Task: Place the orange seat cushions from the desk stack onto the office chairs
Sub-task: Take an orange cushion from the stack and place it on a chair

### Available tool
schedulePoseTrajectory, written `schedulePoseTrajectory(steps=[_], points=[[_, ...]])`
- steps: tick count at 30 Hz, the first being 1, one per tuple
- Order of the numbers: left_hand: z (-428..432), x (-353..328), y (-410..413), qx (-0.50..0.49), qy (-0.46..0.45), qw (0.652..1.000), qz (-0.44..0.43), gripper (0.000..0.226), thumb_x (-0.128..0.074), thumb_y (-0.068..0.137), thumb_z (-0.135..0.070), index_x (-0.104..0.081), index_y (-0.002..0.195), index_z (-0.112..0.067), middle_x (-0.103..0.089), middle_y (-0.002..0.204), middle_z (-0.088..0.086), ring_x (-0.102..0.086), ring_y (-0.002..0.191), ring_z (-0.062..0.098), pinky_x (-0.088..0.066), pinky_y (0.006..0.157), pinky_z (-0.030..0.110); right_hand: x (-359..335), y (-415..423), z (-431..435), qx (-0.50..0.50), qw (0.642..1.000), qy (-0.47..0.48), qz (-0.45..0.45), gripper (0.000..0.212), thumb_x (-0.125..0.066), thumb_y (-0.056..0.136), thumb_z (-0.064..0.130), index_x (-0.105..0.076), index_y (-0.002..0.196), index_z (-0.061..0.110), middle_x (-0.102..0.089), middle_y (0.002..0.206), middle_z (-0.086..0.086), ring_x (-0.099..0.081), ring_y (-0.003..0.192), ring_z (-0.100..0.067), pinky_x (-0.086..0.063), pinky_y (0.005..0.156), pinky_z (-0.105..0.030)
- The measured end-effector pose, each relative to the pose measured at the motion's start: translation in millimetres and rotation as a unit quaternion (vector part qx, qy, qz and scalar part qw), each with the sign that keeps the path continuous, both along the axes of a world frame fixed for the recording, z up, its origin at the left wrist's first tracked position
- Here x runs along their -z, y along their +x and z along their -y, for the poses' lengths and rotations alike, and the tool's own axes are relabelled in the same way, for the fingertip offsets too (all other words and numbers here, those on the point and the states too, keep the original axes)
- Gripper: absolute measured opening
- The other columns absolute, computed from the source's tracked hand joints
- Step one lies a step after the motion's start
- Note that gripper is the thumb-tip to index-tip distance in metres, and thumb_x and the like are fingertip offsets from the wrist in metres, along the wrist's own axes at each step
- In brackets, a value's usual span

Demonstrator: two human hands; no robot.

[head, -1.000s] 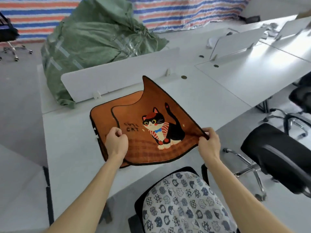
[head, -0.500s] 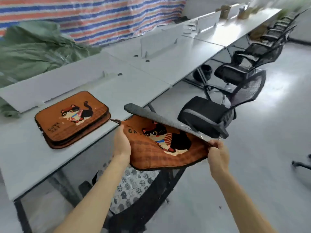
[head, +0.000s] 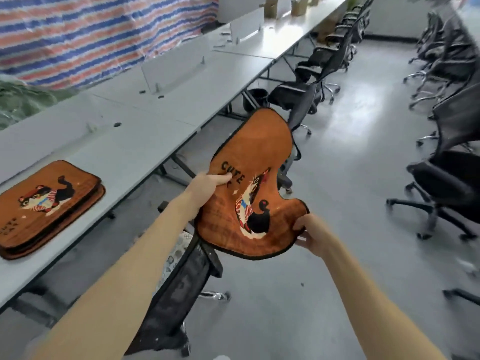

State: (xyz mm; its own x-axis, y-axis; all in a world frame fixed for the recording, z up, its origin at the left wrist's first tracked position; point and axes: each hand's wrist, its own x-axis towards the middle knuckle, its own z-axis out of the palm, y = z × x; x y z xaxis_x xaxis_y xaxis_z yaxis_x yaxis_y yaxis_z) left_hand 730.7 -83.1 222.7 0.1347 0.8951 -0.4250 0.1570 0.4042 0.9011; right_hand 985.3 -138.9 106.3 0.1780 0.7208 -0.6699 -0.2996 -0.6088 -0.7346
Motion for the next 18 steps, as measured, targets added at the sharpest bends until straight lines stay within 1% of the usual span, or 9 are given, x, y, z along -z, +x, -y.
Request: schedulePoseTrajectory(steps=[2,4,6,7,10,12,15,16,18], points=[[-7,-1,13,0.006,0.009,1.000,0.005,0.025,-0.068,0.092,-0.028,-0.074,0.107,-0.010,-0.078,0.096,0.010,-0.074,0.084,0.029,-0.058,0.083,0.040,3,10,-7,0.016,0.999,-0.002,-0.051,0.036,-0.059,0.083,0.005,-0.058,0.118,0.009,-0.069,0.111,-0.008,-0.067,0.101,-0.026,-0.058,0.073,-0.037],[-21,-5,23,0.000,0.008,1.000,0.027,0.028,-0.068,0.092,-0.031,-0.073,0.108,-0.010,-0.077,0.098,0.011,-0.074,0.086,0.030,-0.058,0.083,0.040,3,22,-16,0.036,0.994,0.008,-0.099,0.042,-0.071,0.081,0.020,-0.061,0.120,0.011,-0.071,0.117,-0.011,-0.069,0.103,-0.026,-0.058,0.070,-0.035],[-42,-10,32,-0.005,0.007,0.999,0.052,0.028,-0.068,0.092,-0.032,-0.073,0.108,-0.010,-0.077,0.101,0.012,-0.073,0.091,0.032,-0.057,0.088,0.043,4,38,-33,0.053,0.991,0.021,-0.118,0.059,-0.077,0.073,0.023,-0.060,0.127,0.007,-0.071,0.120,-0.015,-0.069,0.102,-0.028,-0.058,0.074,-0.037],[-56,-11,36,-0.008,0.007,0.998,0.064,0.028,-0.068,0.091,-0.033,-0.073,0.108,-0.010,-0.076,0.103,0.013,-0.073,0.094,0.033,-0.056,0.090,0.044,4,47,-44,0.047,0.991,0.028,-0.120,0.062,-0.074,0.073,0.019,-0.059,0.131,0.004,-0.070,0.121,-0.016,-0.069,0.102,-0.030,-0.058,0.078,-0.038],[-96,-13,44,-0.022,0.015,0.994,0.106,0.028,-0.066,0.092,-0.035,-0.072,0.111,-0.015,-0.076,0.106,0.011,-0.072,0.098,0.032,-0.055,0.092,0.045,-4,73,-80,-0.014,0.996,0.044,-0.077,0.057,-0.058,0.075,-0.004,-0.058,0.132,0.004,-0.071,0.120,-0.017,-0.069,0.105,-0.038,-0.059,0.082,-0.043],[-132,-12,51,-0.035,0.029,0.990,0.135,0.024,-0.064,0.093,-0.037,-0.069,0.109,-0.020,-0.077,0.101,0.007,-0.074,0.090,0.026,-0.057,0.083,0.041,-14,91,-115,-0.046,0.996,0.058,-0.041,0.066,-0.056,0.069,-0.010,-0.058,0.132,0.008,-0.071,0.121,-0.017,-0.067,0.110,-0.043,-0.059,0.086,-0.050],[-190,-10,62,-0.068,0.049,0.982,0.170,0.022,-0.063,0.094,-0.040,-0.067,0.109,-0.024,-0.078,0.090,0.001,-0.074,0.083,0.023,-0.056,0.070,0.036,-35,111,-174,-0.045,0.994,0.101,-0.003,0.078,-0.059,0.057,-0.003,-0.057,0.133,0.010,-0.071,0.121,-0.015,-0.065,0.112,-0.043,-0.056,0.092,-0.054],[-208,-10,65,-0.079,0.053,0.979,0.180,0.022,-0.062,0.094,-0.040,-0.066,0.110,-0.025,-0.078,0.089,0.000,-0.074,0.083,0.023,-0.056,0.068,0.036,-44,117,-194,-0.034,0.993,0.116,0.000,0.075,-0.061,0.058,0.001,-0.059,0.132,0.009,-0.071,0.120,-0.016,-0.066,0.110,-0.042,-0.057,0.091,-0.053],[-248,-11,72,-0.101,0.052,0.974,0.198,0.029,-0.062,0.094,-0.041,-0.064,0.118,-0.025,-0.078,0.096,0.003,-0.074,0.089,0.026,-0.058,0.071,0.038,-62,128,-239,-0.032,0.991,0.129,0.006,0.055,-0.070,0.074,0.016,-0.064,0.127,0.009,-0.073,0.117,-0.016,-0.069,0.107,-0.041,-0.057,0.091,-0.052]])
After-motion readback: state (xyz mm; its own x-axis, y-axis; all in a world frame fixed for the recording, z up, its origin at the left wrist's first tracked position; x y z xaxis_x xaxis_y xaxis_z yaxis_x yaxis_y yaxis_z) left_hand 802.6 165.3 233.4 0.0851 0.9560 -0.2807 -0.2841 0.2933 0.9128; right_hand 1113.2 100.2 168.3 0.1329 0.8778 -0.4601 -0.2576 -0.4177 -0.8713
